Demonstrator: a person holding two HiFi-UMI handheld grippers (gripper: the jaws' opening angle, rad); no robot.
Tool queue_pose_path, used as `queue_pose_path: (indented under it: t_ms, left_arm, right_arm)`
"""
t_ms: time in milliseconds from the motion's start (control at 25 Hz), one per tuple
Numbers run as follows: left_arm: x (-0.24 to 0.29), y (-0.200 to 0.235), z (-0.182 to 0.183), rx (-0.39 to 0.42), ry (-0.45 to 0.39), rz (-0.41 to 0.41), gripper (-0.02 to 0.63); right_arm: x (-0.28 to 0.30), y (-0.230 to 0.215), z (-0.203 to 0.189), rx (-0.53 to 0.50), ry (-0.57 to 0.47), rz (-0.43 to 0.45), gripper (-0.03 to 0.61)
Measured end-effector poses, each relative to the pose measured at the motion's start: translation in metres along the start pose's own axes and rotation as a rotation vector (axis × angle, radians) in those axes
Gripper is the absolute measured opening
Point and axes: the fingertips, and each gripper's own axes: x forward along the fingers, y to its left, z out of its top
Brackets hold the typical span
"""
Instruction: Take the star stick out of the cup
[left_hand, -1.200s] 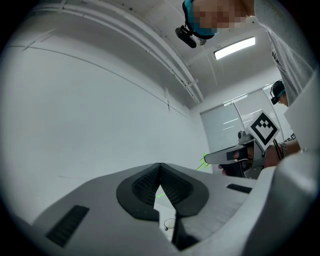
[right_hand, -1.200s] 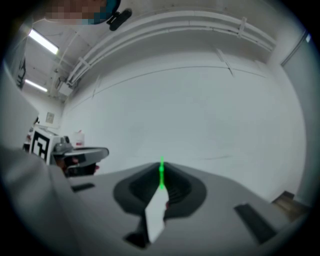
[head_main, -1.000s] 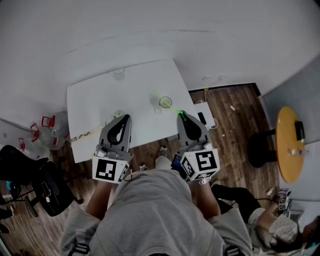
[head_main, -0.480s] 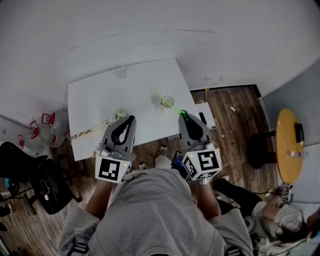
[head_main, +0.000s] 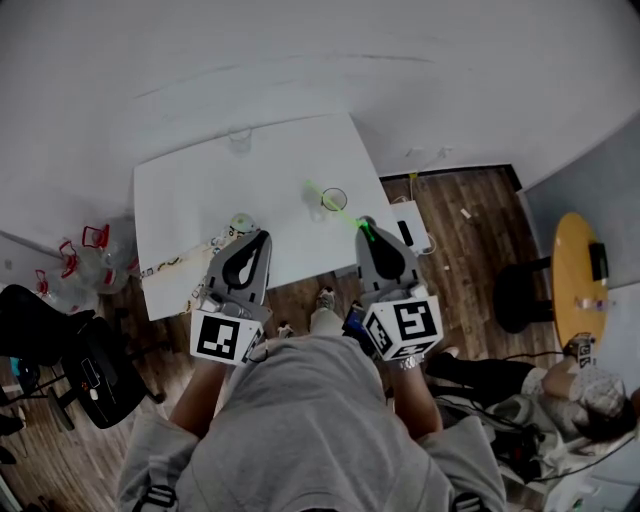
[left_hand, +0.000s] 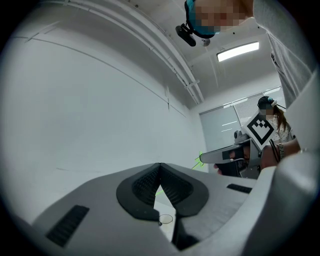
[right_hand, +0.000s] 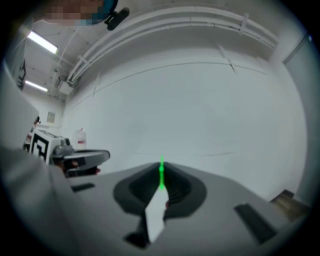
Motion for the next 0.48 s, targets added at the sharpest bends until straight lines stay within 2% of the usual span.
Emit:
queue_pose_path:
  t_ms: [480]
  left_arm:
    - [-0.001, -0.006, -0.001, 0.001, 0.004, -0.006, 0.029]
  right_arm:
    - [-0.008, -0.006, -0.004, -0.001, 0.002, -0.021, 0.044]
